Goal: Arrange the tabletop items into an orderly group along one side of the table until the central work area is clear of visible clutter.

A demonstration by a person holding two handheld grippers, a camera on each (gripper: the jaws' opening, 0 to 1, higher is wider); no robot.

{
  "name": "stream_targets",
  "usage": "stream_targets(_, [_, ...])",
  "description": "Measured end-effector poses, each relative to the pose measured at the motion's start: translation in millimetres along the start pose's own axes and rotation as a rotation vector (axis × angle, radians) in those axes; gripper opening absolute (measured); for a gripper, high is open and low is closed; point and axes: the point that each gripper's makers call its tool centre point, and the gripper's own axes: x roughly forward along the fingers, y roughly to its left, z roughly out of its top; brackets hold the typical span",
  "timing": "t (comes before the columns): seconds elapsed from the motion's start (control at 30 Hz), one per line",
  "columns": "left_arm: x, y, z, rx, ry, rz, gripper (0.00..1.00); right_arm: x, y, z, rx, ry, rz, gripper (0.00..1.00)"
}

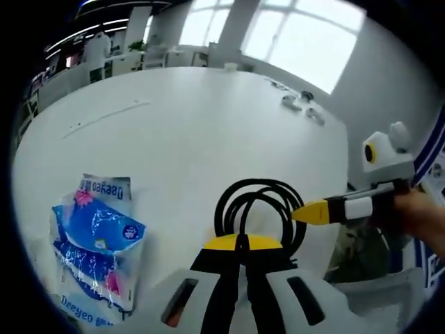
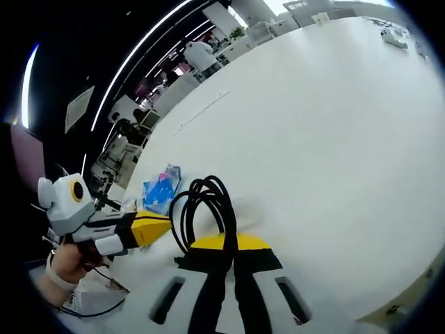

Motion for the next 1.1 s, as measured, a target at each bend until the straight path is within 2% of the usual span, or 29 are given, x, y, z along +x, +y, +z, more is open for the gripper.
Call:
stream_targets(0.3, [2.5, 7.4, -5.6, -0.001, 0.021, 0.01, 0.0, 13.5, -2.5, -1.4, -0.08, 0.035, -0.034, 0.0])
stream_targets(0.57, [5.0, 20.6, -7.7, -0.016, 0.027, 0.029, 0.0, 24.1, -3.5, 1.0, -0.08, 0.044, -0.037, 0.0])
stream_targets(1.1, [10.3, 29.7, -10.2, -0.029, 0.027, 0.047, 0.0, 35.4, -11.3, -0.7, -0.097, 0.042, -0.066, 0.01])
